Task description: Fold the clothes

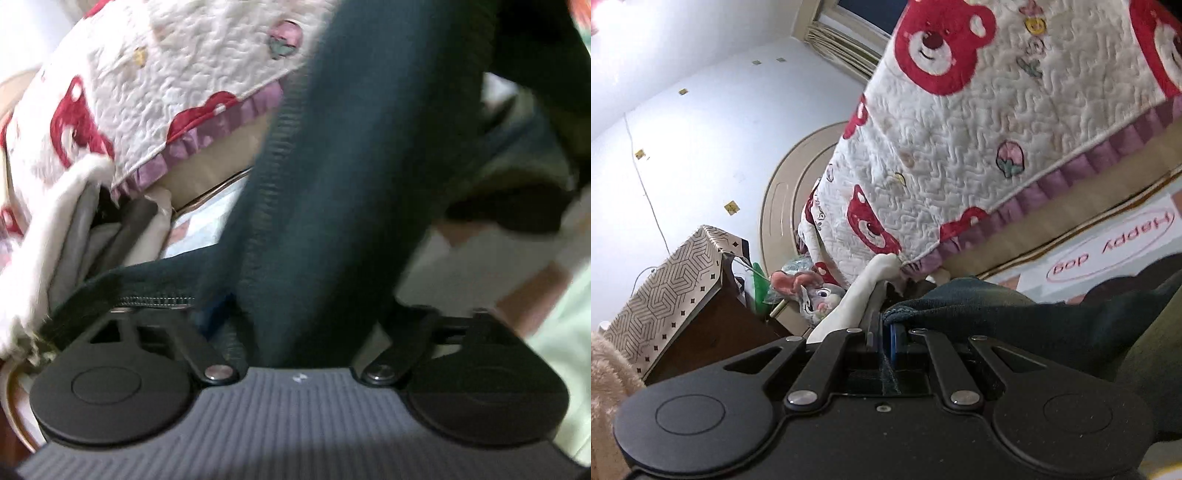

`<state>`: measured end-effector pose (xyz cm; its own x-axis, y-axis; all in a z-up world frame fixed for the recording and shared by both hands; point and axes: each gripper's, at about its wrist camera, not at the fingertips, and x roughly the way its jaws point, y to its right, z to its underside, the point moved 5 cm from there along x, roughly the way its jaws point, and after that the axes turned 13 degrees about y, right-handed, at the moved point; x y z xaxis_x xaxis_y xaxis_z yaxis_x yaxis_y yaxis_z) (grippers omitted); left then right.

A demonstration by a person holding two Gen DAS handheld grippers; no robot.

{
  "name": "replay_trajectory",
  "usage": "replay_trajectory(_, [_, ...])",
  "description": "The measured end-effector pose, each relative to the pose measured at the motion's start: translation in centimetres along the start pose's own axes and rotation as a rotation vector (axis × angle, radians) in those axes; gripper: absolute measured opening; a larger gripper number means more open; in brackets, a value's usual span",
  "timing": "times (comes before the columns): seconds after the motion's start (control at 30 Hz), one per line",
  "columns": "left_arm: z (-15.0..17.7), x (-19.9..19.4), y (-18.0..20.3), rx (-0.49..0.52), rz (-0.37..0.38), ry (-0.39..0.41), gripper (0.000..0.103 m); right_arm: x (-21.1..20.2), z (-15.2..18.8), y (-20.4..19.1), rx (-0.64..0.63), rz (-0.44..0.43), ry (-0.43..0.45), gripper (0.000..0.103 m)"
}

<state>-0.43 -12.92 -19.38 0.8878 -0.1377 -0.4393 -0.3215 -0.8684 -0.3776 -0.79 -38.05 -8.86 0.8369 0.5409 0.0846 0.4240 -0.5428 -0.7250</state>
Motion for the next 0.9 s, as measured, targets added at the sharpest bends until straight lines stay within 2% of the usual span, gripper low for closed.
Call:
replay_trajectory(0.03, [-0.2,-0.1,-0.8,-0.035,0.009,-0.017,0.023,-0.2,-0.1,0.0,-0.001,0.001,-0.001,0.007])
replay_trajectory(0.07, [-0.4,-0.2,-1.6,-0.056,0.007,-0.024,0.015,-0.3,-0.2,0.0,-0.005,0.008,-0.002,0.007])
replay_trajectory(0.13, [-0.9,-0.5,-3.5,-0.050,-0.040,-0.007,0.014,-0.5,0.1,0.4,-0.040,0.058,0.000,0.007])
replay_trajectory(0.2, [-1.3,-0.9,-5.3,-0.046,-0.088,0.006,0.009,0.1,0.8,1.6,-0.055,0.132,0.000,0.008])
replay_trajectory(0.23, [-1.3,-1.0,-6.4,-0.055,-0.116,0.001,0.008,0.4,1.3,2.3,-0.057,0.167,-0.007,0.012])
replay_trajectory(0.33, [-1.3,-1.7,-10.6,-0.129,-0.195,-0.017,0.007,0.3,1.9,4.3,-0.064,0.277,-0.024,0.013])
replay_trajectory(0.4, [-1.3,-2.3,-13.2,-0.186,-0.240,-0.029,0.007,-0.6,1.7,5.4,-0.069,0.348,-0.022,0.017])
replay_trajectory(0.47, [-0.8,-3.0,-14.5,-0.255,-0.263,-0.044,0.007,-2.3,0.5,6.8,-0.077,0.432,0.004,0.032])
replay_trajectory(0.57, [-0.2,-4.0,-16.6,-0.358,-0.297,-0.066,0.008,-4.9,-1.5,9.3,-0.064,0.562,0.050,0.039])
replay_trajectory(0.67, [0.7,-4.7,-18.3,-0.462,-0.321,-0.095,0.008,-7.0,-2.5,12.2,0.012,0.684,0.097,0.048])
replay_trajectory(0.77, [2.7,-3.7,-17.8,-0.533,-0.299,-0.148,0.008,-6.9,-1.4,14.2,0.136,0.699,0.046,0.048])
replay_trajectory(0.9, [3.3,-3.4,-17.2,-0.475,-0.330,-0.158,0.010,-5.9,1.3,15.2,0.222,0.693,-0.085,0.048])
